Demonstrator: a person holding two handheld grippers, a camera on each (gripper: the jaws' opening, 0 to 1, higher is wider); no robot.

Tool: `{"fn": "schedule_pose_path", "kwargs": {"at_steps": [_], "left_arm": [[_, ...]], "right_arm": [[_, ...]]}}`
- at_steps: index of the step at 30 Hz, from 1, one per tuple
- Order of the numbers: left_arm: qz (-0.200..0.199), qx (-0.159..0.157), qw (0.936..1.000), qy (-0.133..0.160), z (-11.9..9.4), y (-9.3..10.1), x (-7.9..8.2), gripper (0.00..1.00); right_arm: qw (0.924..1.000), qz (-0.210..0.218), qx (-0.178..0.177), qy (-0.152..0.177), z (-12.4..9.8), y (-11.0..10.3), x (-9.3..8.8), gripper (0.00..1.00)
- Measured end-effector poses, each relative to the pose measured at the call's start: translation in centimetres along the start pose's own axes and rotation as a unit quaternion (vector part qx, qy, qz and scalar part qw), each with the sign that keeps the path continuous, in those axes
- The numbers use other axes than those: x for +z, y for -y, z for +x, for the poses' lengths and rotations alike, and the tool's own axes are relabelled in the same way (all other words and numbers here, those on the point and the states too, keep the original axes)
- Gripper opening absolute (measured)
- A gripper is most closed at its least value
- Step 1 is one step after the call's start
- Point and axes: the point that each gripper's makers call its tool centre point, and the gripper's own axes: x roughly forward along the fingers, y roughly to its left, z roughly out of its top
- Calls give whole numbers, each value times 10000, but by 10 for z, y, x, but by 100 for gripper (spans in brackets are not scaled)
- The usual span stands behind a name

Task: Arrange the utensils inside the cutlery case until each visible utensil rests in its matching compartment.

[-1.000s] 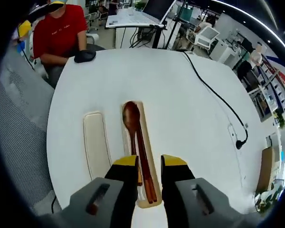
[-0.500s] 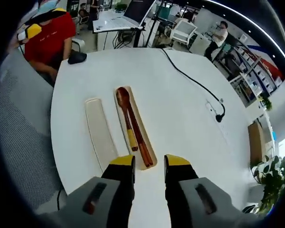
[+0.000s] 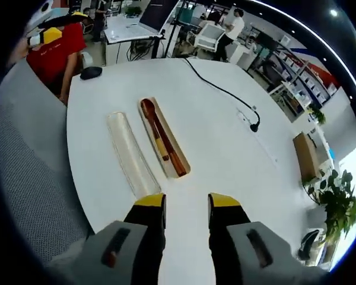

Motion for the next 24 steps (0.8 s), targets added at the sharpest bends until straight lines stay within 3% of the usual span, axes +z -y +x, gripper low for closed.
{"fn": "schedule_pose_path", "kwargs": {"at_steps": [11, 16, 18, 24], "left_arm": [[45, -280, 9995, -171, 17, -7, -7, 52], [259, -689, 9967, -356, 26, 1, -19, 53], [433, -934, 9944, -257, 28, 8, -19, 53], [594, -1383, 9875, -464, 39, 18, -41, 54]], "right_arm": [[9994, 340, -107, 29, -22, 2, -29, 29], [9994, 344, -20, 98, -22, -3, -32, 31], [9995, 301, 21, 133, -21, -6, -31, 32], [9990, 163, 347, 249, -11, -19, -26, 34]]}}
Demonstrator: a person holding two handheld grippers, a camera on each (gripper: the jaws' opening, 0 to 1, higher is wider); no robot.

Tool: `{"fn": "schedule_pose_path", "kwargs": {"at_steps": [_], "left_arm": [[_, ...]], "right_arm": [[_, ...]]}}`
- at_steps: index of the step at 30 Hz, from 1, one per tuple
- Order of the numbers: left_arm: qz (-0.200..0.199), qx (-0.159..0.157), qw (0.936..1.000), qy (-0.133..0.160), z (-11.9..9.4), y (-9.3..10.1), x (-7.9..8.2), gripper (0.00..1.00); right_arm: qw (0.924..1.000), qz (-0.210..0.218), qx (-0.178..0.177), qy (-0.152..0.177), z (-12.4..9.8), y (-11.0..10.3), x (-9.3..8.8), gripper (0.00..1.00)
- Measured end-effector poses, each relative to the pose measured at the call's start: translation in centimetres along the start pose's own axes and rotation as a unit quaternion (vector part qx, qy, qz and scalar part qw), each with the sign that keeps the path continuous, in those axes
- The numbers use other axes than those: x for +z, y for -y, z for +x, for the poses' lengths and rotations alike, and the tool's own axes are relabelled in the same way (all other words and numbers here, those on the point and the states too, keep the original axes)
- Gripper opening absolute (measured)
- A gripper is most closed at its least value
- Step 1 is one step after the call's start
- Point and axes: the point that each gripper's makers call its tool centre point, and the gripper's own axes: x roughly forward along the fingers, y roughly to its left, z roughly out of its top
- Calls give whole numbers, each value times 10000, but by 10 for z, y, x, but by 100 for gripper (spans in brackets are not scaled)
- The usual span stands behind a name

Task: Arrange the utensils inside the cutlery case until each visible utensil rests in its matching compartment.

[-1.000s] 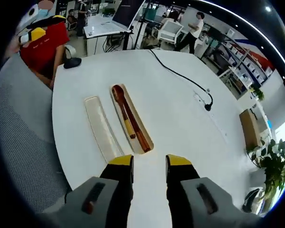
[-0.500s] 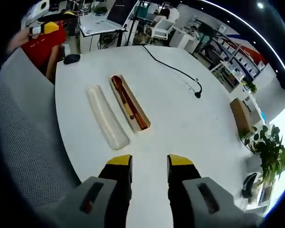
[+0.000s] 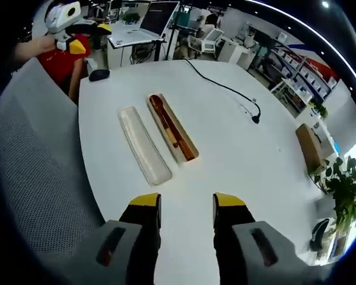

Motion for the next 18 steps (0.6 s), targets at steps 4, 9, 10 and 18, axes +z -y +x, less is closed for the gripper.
{"fn": "schedule_pose_path", "kwargs": {"at_steps": [4, 9, 10, 18], "left_arm": [[241, -265, 9987, -363, 12, 3, -23, 55], [390, -640, 9953, -612, 29, 11, -45, 54], [484, -742, 9930, -788, 33, 13, -54, 52], [434, -1249, 9842, -1175, 62, 22, -84, 54]], "right_arm": [[9994, -142, 319, -23, 9, -12, 0, 36], [9973, -388, 613, -75, 24, -21, -4, 37], [9966, -438, 687, -74, 28, -24, -4, 37], [9918, -646, 1059, -292, 55, -32, -12, 39]]}}
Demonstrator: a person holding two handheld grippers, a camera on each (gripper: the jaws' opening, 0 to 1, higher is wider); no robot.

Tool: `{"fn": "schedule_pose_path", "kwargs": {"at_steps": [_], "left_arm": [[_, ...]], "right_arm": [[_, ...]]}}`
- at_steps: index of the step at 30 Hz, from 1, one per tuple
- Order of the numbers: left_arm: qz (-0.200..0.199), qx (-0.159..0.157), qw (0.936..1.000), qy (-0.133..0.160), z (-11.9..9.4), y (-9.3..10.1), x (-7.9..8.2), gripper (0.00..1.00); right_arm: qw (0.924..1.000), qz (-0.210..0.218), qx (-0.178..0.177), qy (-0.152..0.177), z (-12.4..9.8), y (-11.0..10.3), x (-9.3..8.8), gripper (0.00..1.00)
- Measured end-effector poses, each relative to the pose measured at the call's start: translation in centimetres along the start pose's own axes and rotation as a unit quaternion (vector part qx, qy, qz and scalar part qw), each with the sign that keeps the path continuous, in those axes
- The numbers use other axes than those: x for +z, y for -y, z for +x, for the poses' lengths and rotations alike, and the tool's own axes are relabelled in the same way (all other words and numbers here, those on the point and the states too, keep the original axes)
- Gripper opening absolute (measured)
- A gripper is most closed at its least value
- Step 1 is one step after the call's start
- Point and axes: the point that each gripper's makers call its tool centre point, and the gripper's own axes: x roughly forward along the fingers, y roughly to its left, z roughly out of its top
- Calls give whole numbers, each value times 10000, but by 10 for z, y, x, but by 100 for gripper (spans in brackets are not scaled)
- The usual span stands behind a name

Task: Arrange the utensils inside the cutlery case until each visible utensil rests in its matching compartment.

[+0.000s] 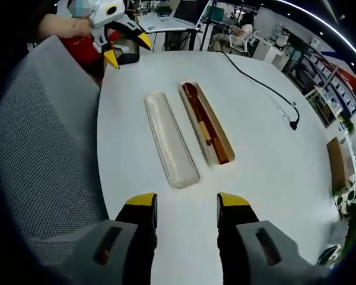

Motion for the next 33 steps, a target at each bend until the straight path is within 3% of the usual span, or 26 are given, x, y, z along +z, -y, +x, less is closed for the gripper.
{"fn": "schedule_pose_path", "kwargs": {"at_steps": [7, 16, 29, 33], "left_arm": [[162, -383, 9985, -355, 30, 3, -22, 55], [121, -630, 9964, -546, 57, 0, -36, 54], [197, -874, 9929, -783, 85, 1, -50, 54], [52, -1008, 9929, -637, 89, 5, -43, 45]], "right_arm": [[9982, -393, 356, -291, 24, -5, -5, 39], [9949, -584, 650, -500, 52, -4, -6, 41], [9915, -818, 843, -559, 80, 0, 5, 42], [9899, -911, 968, -497, 89, -4, 11, 43]]}}
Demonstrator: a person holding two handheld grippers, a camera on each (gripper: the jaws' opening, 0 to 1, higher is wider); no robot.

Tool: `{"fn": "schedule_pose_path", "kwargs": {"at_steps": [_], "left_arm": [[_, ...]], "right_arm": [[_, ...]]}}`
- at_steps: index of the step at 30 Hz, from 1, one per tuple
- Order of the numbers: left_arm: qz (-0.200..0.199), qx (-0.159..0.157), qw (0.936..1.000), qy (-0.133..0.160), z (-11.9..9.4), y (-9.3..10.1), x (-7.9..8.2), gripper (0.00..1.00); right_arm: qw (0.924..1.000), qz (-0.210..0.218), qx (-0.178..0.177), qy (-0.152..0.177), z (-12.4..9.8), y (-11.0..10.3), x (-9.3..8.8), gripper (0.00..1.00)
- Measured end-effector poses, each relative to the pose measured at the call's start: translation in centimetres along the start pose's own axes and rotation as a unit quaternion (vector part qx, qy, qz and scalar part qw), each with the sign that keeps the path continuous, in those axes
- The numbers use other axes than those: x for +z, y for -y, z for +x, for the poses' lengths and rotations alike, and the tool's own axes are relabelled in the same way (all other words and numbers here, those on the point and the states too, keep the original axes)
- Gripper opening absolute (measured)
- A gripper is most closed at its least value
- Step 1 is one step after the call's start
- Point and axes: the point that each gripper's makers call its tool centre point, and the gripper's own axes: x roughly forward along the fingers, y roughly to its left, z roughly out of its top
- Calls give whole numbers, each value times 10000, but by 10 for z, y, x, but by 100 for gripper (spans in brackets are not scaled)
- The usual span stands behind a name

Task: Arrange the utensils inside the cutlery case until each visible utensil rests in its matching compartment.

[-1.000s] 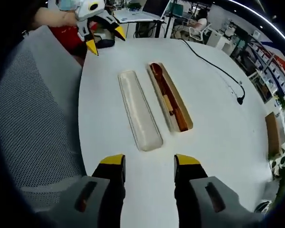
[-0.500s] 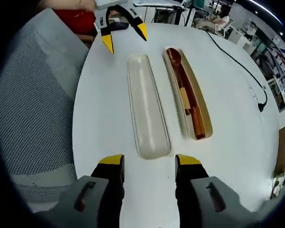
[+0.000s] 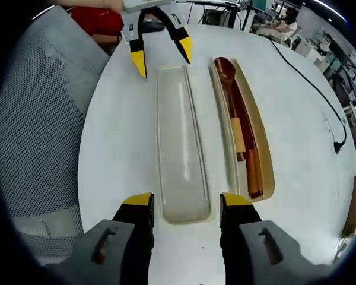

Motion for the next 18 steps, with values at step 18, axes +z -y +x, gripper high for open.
{"fn": "schedule_pose_path", "kwargs": {"at_steps": [18], "left_arm": [[112, -49, 9998, -132, 8, 1, -5, 41]], "right_arm": [[9995, -199, 258, 15, 7, 1, 9, 36]]}}
